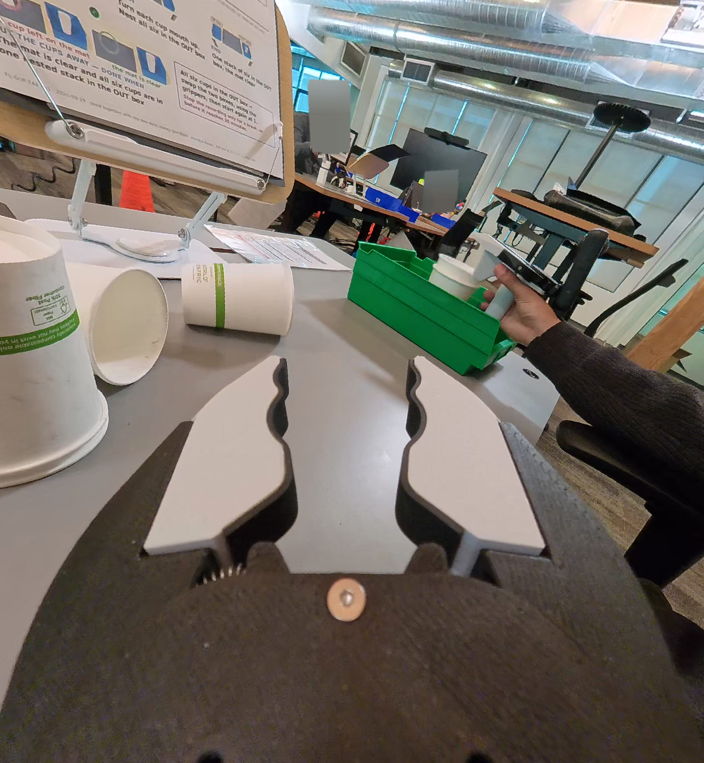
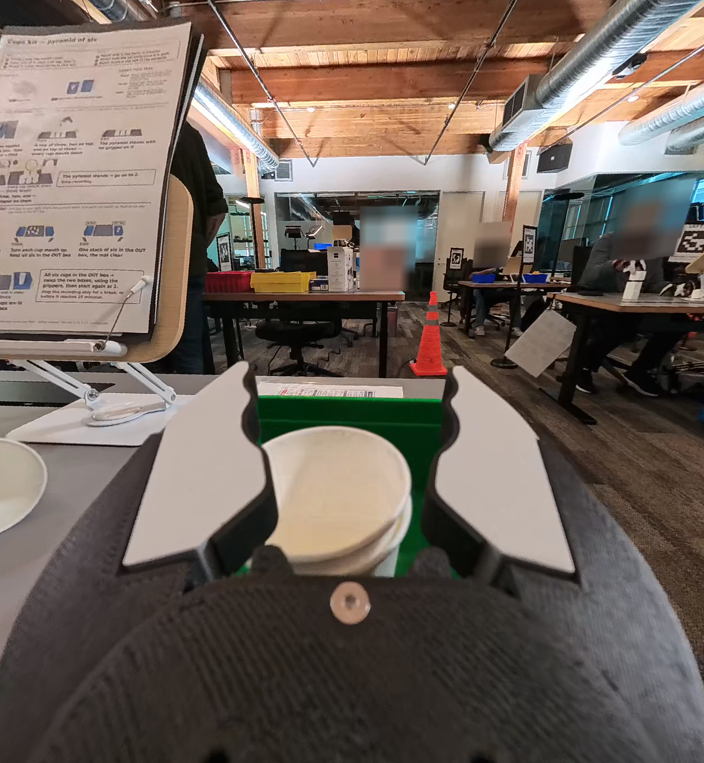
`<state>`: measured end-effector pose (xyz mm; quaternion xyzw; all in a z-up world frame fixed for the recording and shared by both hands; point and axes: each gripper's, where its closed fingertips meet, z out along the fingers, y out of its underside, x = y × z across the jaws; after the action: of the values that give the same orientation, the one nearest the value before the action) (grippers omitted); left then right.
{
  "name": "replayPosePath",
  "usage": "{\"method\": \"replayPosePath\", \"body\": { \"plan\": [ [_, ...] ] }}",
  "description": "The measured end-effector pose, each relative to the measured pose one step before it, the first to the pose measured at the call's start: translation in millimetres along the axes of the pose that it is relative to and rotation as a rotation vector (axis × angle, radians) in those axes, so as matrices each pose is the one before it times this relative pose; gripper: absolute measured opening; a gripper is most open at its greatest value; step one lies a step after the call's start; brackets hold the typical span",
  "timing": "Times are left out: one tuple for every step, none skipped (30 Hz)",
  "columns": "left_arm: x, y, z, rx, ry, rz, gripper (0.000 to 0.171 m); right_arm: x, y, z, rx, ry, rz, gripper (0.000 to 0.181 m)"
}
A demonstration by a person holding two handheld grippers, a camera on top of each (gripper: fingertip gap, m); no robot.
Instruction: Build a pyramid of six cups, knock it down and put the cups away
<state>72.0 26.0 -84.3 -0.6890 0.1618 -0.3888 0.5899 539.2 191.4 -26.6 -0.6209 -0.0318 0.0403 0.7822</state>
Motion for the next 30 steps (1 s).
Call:
{"method": "replayPosePath", "body": {
  "plan": [
    [-0.11,-0.11,-0.17,0.00069,-0.0004,-0.0001,0.056,0.63,-1.60,-1.26,0.0040,0.0031,0.0013,0.087],
    [-0.18,-0.11,-0.06,0.00029,-0.0004,-0.0009,0.056,0.81,-2.05,-1.24,0.0042,0.0042,0.0006,0.087],
    [-0.09,0.08,0.03,-0.00048,0.0003,-0.0014,0.056,0.70,-2.52,-1.29,0.0045,0.0044,-0.0003,0.087],
    [-0.10,0.13,-0.05,-0.00062,0.0000,-0.0009,0.056,0.73,-3.23,-1.34,0.0064,0.0047,-0.0006,0.088],
    [-0.17,-0.01,0.06,-0.00015,-0.0007,0.0001,0.056,0.78,-4.00,-1.39,0.0079,0.0050,-0.0010,0.088],
    [-0.11,0.02,-0.01,-0.00018,-0.0004,0.0008,0.056,0.91,-4.78,-1.23,0.0091,0.0059,-0.0011,0.088],
    [-0.14,0.16,-0.04,-0.00051,-0.0005,0.0006,0.056,0.51,-5.57,-1.10,0.0110,0.0052,-0.0010,0.088],
    [0.01,0.07,0.05,-0.00038,-0.0004,0.0002,0.056,-0.26,-6.44,-1.02,0.0133,0.0026,-0.0006,0.088],
    [-0.11,0.15,0.02,-0.00063,0.0000,0.0000,0.056,-1.19,-7.29,-0.82,0.0149,0.0005,-0.0014,0.087],
    [-0.01,0.09,0.09,-0.00067,-0.0001,-0.0001,0.056,-2.11,-7.82,-0.62,0.0150,-0.0017,-0.0052,0.087],
    [-0.06,0.16,0.10,-0.00053,-0.0002,0.0001,0.056,-3.35,-8.04,-0.28,0.0147,-0.0051,-0.0118,0.087],
    [-0.14,0.15,0.16,-0.00066,-0.0002,0.0001,0.056,-4.58,-8.21,-0.15,0.0147,-0.0085,-0.0182,0.086],
    [-0.02,0.08,0.09,-0.00067,-0.0001,0.0001,0.056,-5.71,-8.16,0.30,0.0135,-0.0121,-0.0226,0.086],
    [-0.02,0.17,0.10,-0.00058,0.0001,-0.0002,0.056,-6.98,-7.50,0.68,0.0101,-0.0167,-0.0220,0.084],
    [0.00,0.19,0.09,-0.00074,-0.0001,-0.0007,0.056,-8.91,-6.74,1.13,0.0045,-0.0265,-0.0125,0.083],
    [-0.02,0.14,0.11,-0.00039,-0.0003,-0.0009,0.056,-11.28,-5.89,1.84,0.0002,-0.0412,-0.0003,0.081],
    [0.09,0.05,0.00,-0.00001,-0.0007,-0.0007,0.056,-13.47,-5.16,2.50,-0.0035,-0.0536,0.0078,0.079],
    [0.14,0.00,-0.08,-0.00016,-0.0007,0.0000,0.056,-14.57,-4.56,3.13,-0.0075,-0.0573,0.0103,0.078],
    [0.18,0.07,-0.08,-0.00029,-0.0009,0.0010,0.056,-15.28,-4.08,3.71,-0.0104,-0.0549,0.0086,0.078],
    [0.04,0.04,-0.21,-0.00009,-0.0019,0.0011,0.056,-16.06,-4.21,4.38,-0.0101,-0.0535,0.0058,0.079],
    [0.07,0.00,-0.19,0.00027,-0.0022,0.0002,0.056,-17.02,-4.14,4.87,-0.0080,-0.0522,0.0033,0.078],
    [-0.02,0.01,-0.31,0.00052,-0.0024,-0.0013,0.056,-17.14,-4.14,5.45,-0.0044,-0.0461,0.0061,0.078],
    [0.17,0.09,-0.22,0.00086,-0.0018,-0.0023,0.056,-16.61,-3.07,6.00,-0.0011,-0.0378,0.0134,0.078],
    [0.24,-0.05,-0.08,0.00082,-0.0008,-0.0028,0.056,-15.65,-1.10,6.73,0.0014,-0.0310,0.0268,0.078],
    [0.43,0.03,-0.05,0.00031,0.0002,-0.0028,0.056,-15.61,1.81,7.21,0.0012,-0.0332,0.0416,0.078],
    [0.47,0.06,0.14,-0.00007,0.0015,-0.0021,0.056,-15.88,5.71,7.69,-0.0033,-0.0432,0.0514,0.079],
    [0.28,0.21,0.22,-0.00090,0.0014,-0.0018,0.056,-15.05,9.74,7.98,-0.0105,-0.0477,0.0517,0.078],
    [0.00,0.35,0.22,-0.00187,0.0007,-0.0027,0.056,-12.36,14.15,8.31,-0.0230,-0.0396,0.0412,0.077],
    [0.00,0.24,0.11,-0.00139,0.0008,-0.0042,0.056,-9.26,17.53,8.41,-0.0385,-0.0269,0.0234,0.077],
    [-0.02,-0.17,-0.15,0.00098,0.0017,-0.0058,0.056,-7.24,19.50,8.55,-0.0503,-0.0167,0.0045,0.077]
  ]
}}
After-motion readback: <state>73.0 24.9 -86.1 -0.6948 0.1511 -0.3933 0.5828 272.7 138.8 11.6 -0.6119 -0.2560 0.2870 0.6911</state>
